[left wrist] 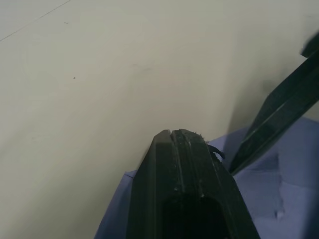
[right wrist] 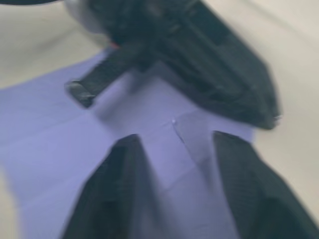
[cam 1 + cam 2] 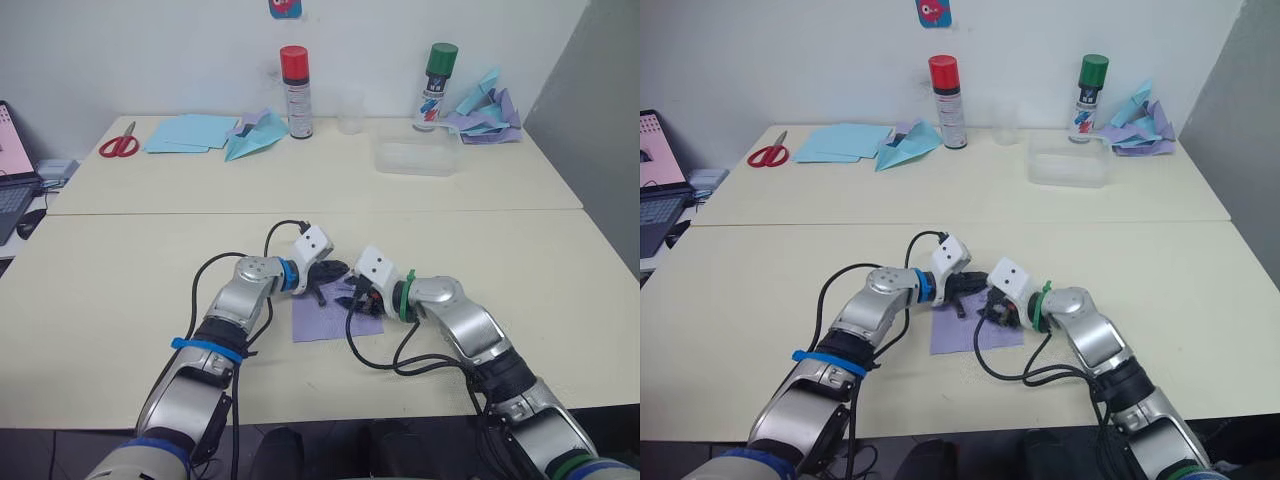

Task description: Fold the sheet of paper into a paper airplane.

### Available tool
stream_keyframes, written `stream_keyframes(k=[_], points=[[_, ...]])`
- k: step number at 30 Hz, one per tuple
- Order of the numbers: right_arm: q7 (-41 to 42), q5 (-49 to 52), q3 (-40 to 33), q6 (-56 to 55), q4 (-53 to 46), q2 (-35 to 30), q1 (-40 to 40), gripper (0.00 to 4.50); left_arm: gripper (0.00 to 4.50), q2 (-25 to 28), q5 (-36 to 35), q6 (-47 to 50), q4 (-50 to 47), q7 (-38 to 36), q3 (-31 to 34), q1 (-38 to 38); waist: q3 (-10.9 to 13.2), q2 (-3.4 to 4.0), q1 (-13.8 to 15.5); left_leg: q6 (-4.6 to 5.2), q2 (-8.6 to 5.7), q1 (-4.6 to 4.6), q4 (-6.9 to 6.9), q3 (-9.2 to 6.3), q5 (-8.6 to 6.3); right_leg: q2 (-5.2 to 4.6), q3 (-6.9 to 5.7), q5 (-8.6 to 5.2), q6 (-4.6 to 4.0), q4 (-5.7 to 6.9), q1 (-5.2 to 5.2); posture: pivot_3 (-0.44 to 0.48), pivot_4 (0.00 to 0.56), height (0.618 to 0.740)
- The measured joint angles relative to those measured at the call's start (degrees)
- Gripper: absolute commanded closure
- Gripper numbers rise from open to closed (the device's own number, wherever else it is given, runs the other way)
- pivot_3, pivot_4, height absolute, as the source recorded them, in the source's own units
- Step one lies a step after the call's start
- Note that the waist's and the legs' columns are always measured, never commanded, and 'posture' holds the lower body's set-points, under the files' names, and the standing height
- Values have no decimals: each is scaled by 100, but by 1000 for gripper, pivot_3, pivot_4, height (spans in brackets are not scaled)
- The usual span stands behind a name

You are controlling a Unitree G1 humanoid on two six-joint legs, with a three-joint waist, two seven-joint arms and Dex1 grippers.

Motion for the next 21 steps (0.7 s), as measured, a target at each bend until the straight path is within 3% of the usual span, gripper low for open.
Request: stream_keyframes(k=[6,9,15,21], points=[[309,629,-105,879,-432,-184,51,1791,4500,-7,59,-82,116,-34,-9,-60,0,0,-8,0,-3,2,3,0,0,0,-2,0,0,2,2,0,150,740],[342,824,-343,829,-479,-309,60,2402,4500,-1,70,-115,128,-57,-6,-60,0,0,-7,0,-4,2,2,3,0,0,-3,0,0,2,2,0,150,740],[0,958,-869,416,-394,-96,-60,4493,4500,19,89,-225,166,-80,-2,-47,0,0,-9,0,-1,3,1,0,0,2,-1,0,1,2,2,0,150,740],[-677,491,-610,8,454,163,-72,4493,4500,19,135,-339,234,-99,-3,-50,0,0,-11,0,-2,2,2,5,0,1,1,1,1,2,2,0,150,740]])
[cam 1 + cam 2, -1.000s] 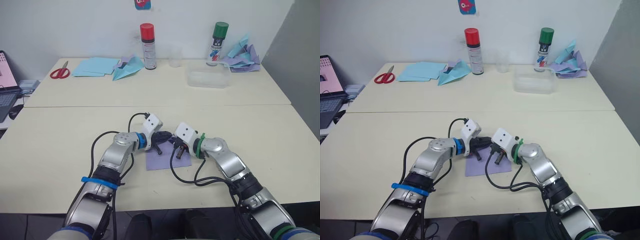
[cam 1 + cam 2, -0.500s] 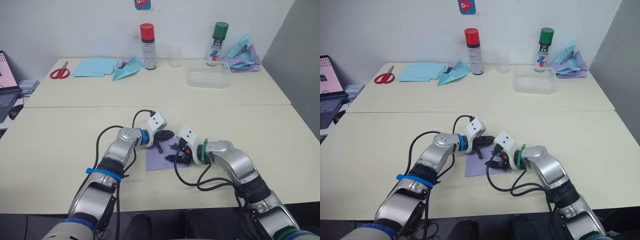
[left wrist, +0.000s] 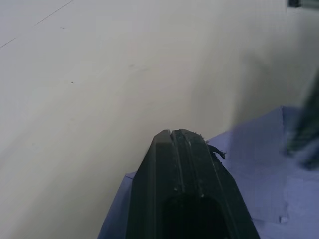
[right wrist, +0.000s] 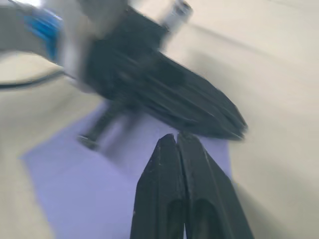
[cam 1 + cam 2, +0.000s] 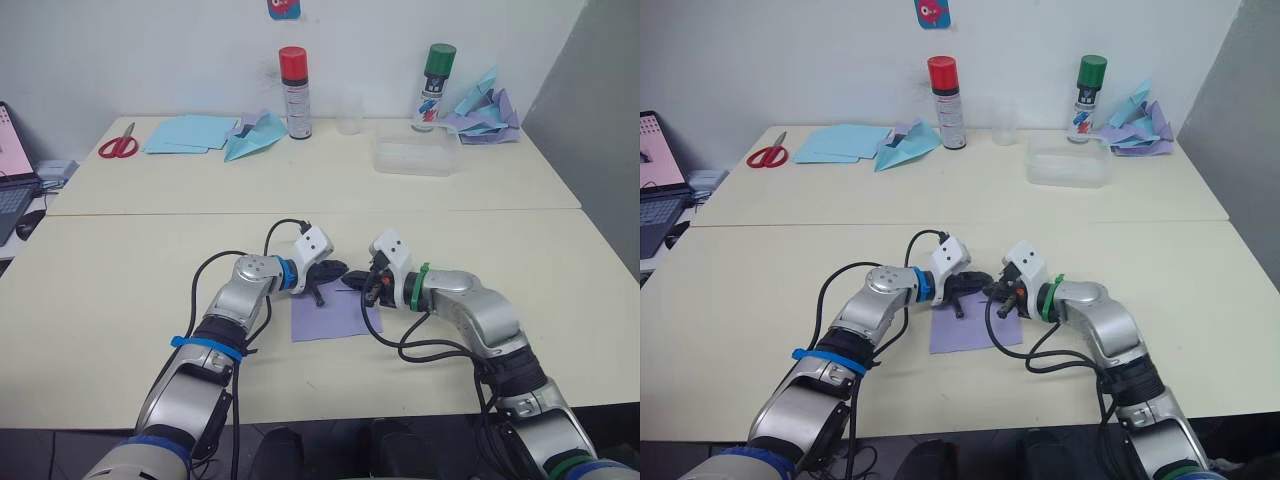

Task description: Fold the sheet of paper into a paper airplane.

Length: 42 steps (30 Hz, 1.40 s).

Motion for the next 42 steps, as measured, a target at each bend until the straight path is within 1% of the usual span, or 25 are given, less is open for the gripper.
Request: stream_keyframes(k=[4,8,12,17,21,24,26,31,34,42], points=[[-223,-198,49,-246,214,35,-56,4493,4500,-1,8,-52,54,-8,0,-21,0,0,-2,0,1,2,0,-1,0,0,0,0,0,0,1,0,150,740],[-227,-241,59,-263,160,-66,-21,4493,4500,-4,11,-75,81,-11,-8,-26,-1,0,-16,0,0,1,0,-2,0,0,0,0,1,1,2,0,150,740],[-121,-207,3,-193,-241,-453,258,4493,4500,-4,13,-84,86,-14,-24,-26,-2,-2,-11,0,-1,1,0,0,0,0,0,0,1,-1,3,0,150,740],[-25,-88,-65,14,-802,-730,623,4493,4500,1,16,-86,99,-17,-16,-24,-4,-2,-13,0,1,4,-1,-4,0,0,0,0,1,-1,5,0,150,740],[-17,59,-193,-109,-868,-596,758,4493,4500,28,17,-95,104,-22,3,-22,-3,-2,-21,0,0,4,0,-4,0,1,-1,1,2,1,5,0,150,740],[-240,117,-392,-427,-764,-133,651,4493,4500,63,17,-96,96,-31,7,-15,-3,-2,-45,0,0,5,1,-5,0,1,-1,2,4,3,5,0,150,740],[-318,93,-384,-570,-636,15,511,4493,4500,60,17,-98,85,-26,4,-13,-3,-3,-53,0,0,4,2,-4,0,1,-2,3,6,3,5,0,150,740],[-383,-150,-69,-662,-14,84,435,4493,4500,60,17,-120,44,-43,5,-12,-3,-2,-70,0,0,3,1,1,0,0,1,3,5,0,5,0,150,740],[-388,-250,31,-686,27,62,371,4493,4500,63,24,-102,-15,0,17,12,-4,-3,-75,0,1,6,2,-3,0,0,1,3,6,2,5,0,150,740],[-335,-369,193,-756,-90,-59,383,4493,4500,72,-68,416,-1092,-8,18,512,-4,-3,-76,0,2,-2,-2,-3,0,0,3,1,7,-1,2,0,150,740]])
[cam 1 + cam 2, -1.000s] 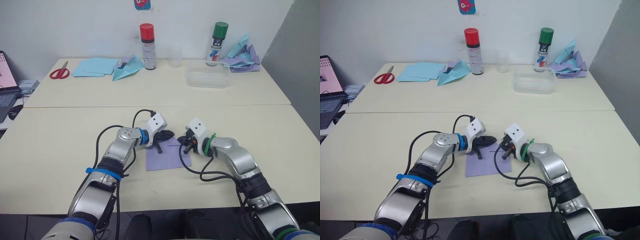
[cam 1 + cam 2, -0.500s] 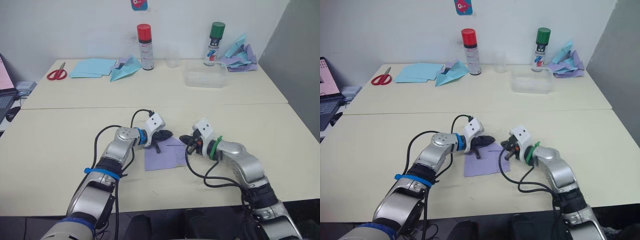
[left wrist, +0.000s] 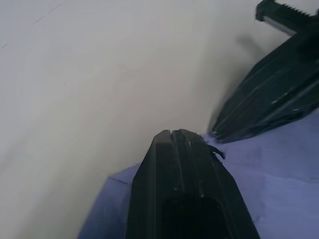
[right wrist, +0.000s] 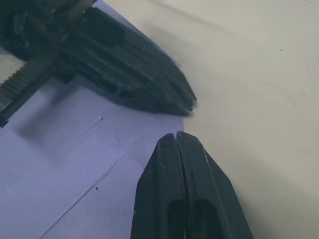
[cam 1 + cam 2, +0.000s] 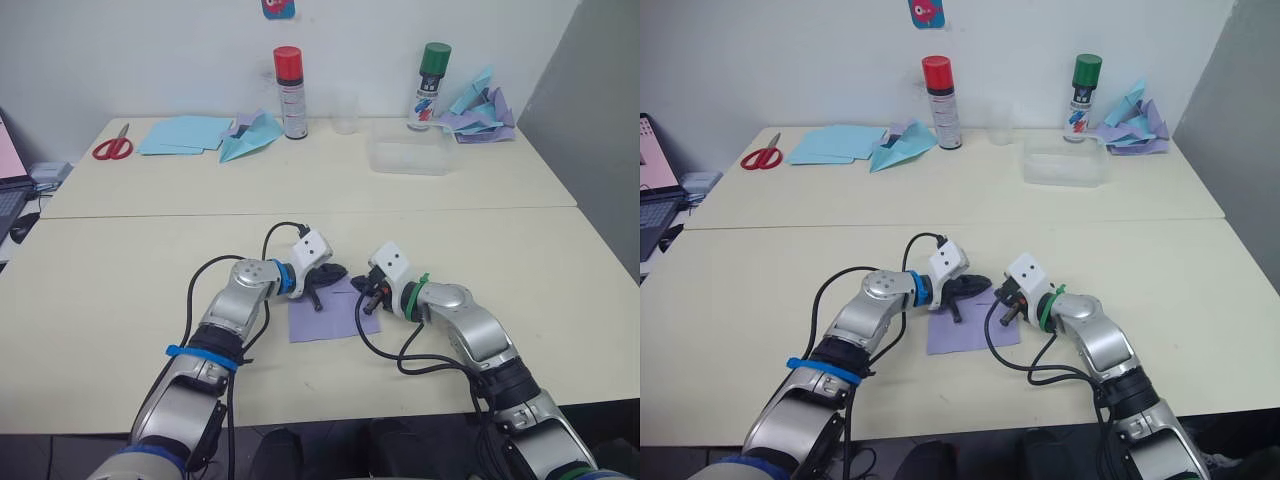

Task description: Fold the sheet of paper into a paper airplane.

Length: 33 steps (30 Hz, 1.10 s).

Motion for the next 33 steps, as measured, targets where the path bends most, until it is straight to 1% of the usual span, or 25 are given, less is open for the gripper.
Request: stream_keyframes(k=[3,8,12,16,19,22,24,26,27,28,31,32,33], points=[[1,0,6,-19,0,-1,16,4493,4500,-47,6,38,-164,21,-15,128,0,0,0,0,0,1,1,0,0,0,0,0,0,1,0,0,150,740],[2,0,19,-32,-8,12,57,4493,4500,-46,162,-29,-13,266,-54,126,-3,-3,2,0,0,9,2,-2,0,0,0,0,0,1,8,0,150,740],[1,0,51,-36,-21,40,84,4493,4500,144,214,-19,173,616,60,37,-11,-2,-13,0,1,20,1,-2,0,0,1,0,0,5,13,0,150,740],[0,1,52,-36,-44,62,107,4493,4500,346,175,8,375,1029,494,6,-12,-2,-26,0,6,21,0,-4,0,0,-2,0,0,7,13,0,150,740],[2,3,48,-43,-70,73,135,4493,4500,378,-12,-19,385,1085,751,110,-12,-2,-28,0,7,18,-1,0,0,0,-1,0,0,6,10,0,150,740],[7,3,33,-80,-62,82,139,4493,4500,371,-344,107,110,1150,1163,352,-9,-5,-32,0,10,9,-1,-2,0,-5,-2,0,0,6,3,0,150,740],[12,3,24,-128,-2,110,119,4493,4500,353,-676,329,-312,1267,1521,492,-6,-9,-29,0,13,8,0,-3,0,-5,-2,1,0,6,1,0,150,740],[12,2,19,-150,54,146,95,4500,3964,376,-1008,582,-884,1349,1838,629,-6,-10,-38,0,13,10,-1,-2,0,-7,0,1,0,7,1,0,150,740],[15,2,20,-156,100,173,66,4500,3779,412,-1177,750,-1229,1372,1987,746,-6,-10,-49,0,14,12,-1,-1,0,-7,2,1,0,7,2,0,150,740],[15,0,20,-158,146,200,25,4500,3473,474,-1360,961,-1557,1341,2080,909,-6,-10,-63,0,14,13,-3,-1,0,-7,2,1,0,7,2,0,150,740],[28,1,22,-172,202,225,-13,4500,2543,557,-1856,1644,-2191,1118,2129,1530,-6,-9,-80,-1,13,14,-4,-2,0,-9,2,1,-1,6,3,0,150,740],[47,1,20,-190,226,225,-17,4500,2192,556,-1916,1797,-2265,1092,2069,1764,-6,-9,-82,-1,12,13,-4,-4,0,-10,-1,0,-1,7,3,0,150,740],[54,0,19,-201,239,224,-21,4500,1939,557,-1910,1852,-2259,1104,2025,1865,-6,-10,-81,-1,12,12,-2,-6,0,-10,-2,0,-1,7,3,0,150,740]])
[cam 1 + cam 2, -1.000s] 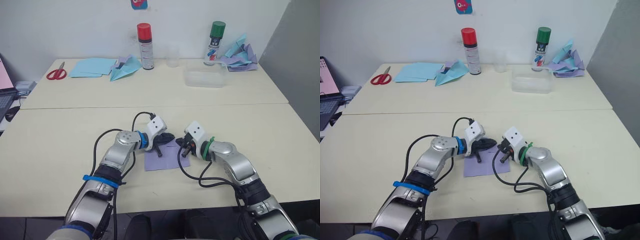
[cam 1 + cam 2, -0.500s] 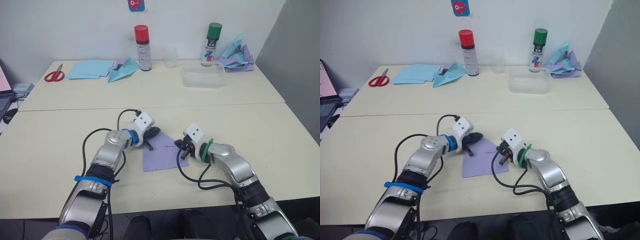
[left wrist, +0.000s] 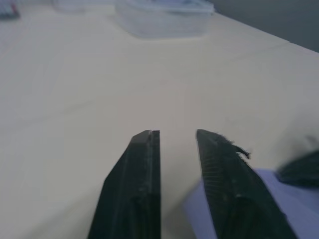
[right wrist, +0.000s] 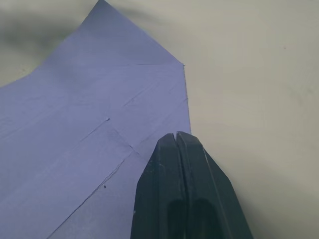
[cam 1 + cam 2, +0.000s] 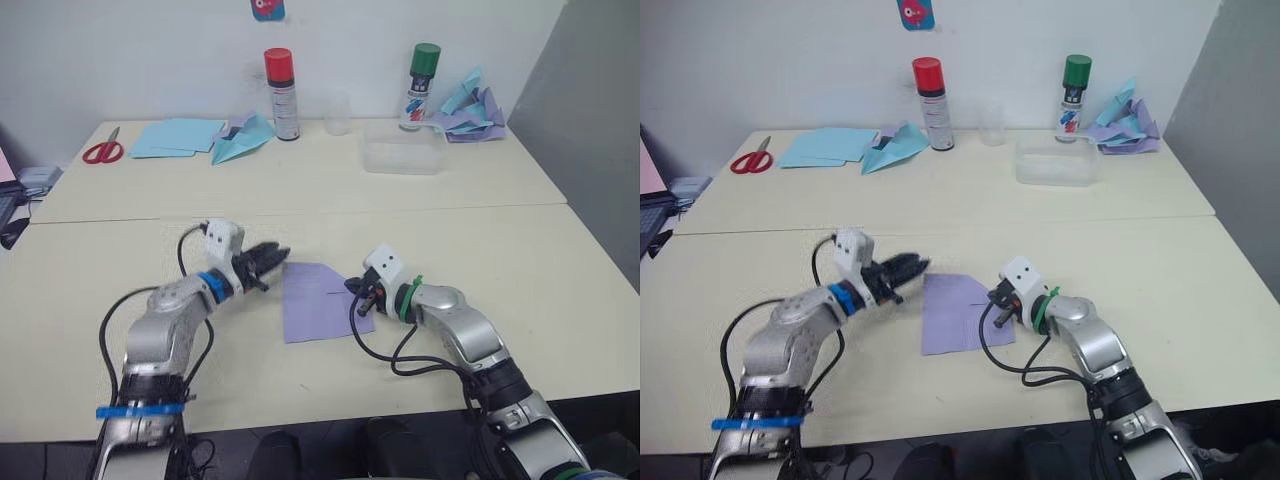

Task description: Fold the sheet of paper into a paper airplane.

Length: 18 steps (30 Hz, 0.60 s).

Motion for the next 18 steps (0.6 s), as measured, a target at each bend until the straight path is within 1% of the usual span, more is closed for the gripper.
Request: stream_keyframes(k=[2,5,8,11,12,17,18], points=[[3,-2,-2,-17,36,2,-15,4500,1939,11,75,9,51,8,-113,128,1,-3,7,0,-1,0,2,-4,0,0,-2,2,-3,0,1,0,150,740],[22,-4,-1,-37,69,12,-31,4500,1939,28,203,-136,170,-1,-297,124,1,-3,4,0,-1,2,2,-1,0,0,1,3,-5,0,1,0,150,740],[48,-5,-2,-51,79,18,-35,4500,1939,-91,276,-343,315,10,-360,44,1,-3,2,0,-1,1,0,0,0,0,1,2,-7,-1,0,0,150,740],[54,-5,-1,-54,97,35,-46,4500,2553,-193,307,-509,374,6,-472,-81,1,-3,-2,0,0,1,-1,1,0,1,2,2,-7,-1,-1,0,150,740],[54,-5,-1,-54,101,42,-47,4500,2827,-194,317,-536,383,5,-474,-104,1,-3,-9,0,0,1,-1,1,0,1,2,2,-7,-1,-1,0,150,740],[53,-6,-1,-54,114,58,-58,4500,4442,-100,385,-634,488,-140,-519,-148,1,-3,-21,0,0,1,-2,0,0,2,2,2,-7,-1,-1,0,150,740],[51,-10,-1,-52,121,68,-63,4500,4480,-59,396,-644,488,-201,-549,-147,1,-3,-26,0,0,1,-2,0,0,2,2,2,-7,-1,-1,0,150,740]])
